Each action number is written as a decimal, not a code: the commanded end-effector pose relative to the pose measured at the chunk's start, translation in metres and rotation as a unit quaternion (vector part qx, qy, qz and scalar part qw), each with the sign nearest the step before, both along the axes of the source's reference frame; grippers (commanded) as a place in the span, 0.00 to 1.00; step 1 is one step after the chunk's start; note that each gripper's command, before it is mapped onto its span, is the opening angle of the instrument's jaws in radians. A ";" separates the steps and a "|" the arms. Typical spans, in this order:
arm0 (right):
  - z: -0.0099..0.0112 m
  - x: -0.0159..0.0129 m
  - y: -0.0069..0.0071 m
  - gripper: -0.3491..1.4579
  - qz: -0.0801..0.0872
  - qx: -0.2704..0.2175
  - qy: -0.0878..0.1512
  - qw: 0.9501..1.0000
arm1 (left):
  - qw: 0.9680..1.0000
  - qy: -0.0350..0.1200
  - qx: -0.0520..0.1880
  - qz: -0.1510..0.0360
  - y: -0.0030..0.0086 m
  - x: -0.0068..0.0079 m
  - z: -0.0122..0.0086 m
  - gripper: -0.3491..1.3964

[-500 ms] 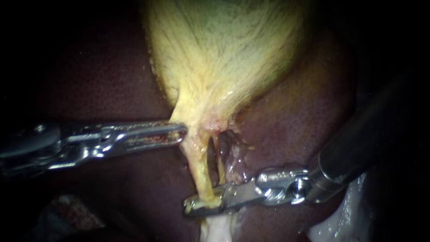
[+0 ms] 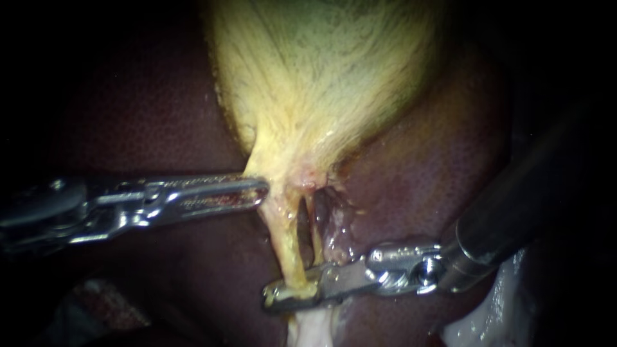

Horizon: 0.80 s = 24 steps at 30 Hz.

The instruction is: Going back first clip left tube

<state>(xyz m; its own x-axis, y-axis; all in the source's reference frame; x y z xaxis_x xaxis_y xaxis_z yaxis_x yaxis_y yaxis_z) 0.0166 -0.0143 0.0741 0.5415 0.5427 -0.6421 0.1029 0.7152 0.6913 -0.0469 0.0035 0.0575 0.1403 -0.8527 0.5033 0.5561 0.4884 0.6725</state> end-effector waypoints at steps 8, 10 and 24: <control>-0.0005 0.0007 0.0006 0.49 -0.014 -0.070 0.037 0.997 | 1.000 0.000 0.000 0.000 -0.0001 0.0000 -0.0002 0.20; -0.0007 0.0007 0.0009 0.50 -0.013 -0.082 0.040 0.996 | 1.000 0.000 0.000 0.000 -0.0001 0.0001 -0.0003 0.20; -0.0020 -0.0002 0.0026 0.52 0.006 -0.143 0.052 0.988 | 1.000 0.000 0.000 0.000 -0.0002 0.0001 -0.0003 0.20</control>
<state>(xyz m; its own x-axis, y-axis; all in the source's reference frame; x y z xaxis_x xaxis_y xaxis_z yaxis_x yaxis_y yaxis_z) 0.0165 -0.0117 0.0720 0.4578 0.3375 -0.8225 0.1522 0.8818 0.4465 -0.0468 0.0033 0.0572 0.1406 -0.8525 0.5034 0.5561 0.4887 0.6722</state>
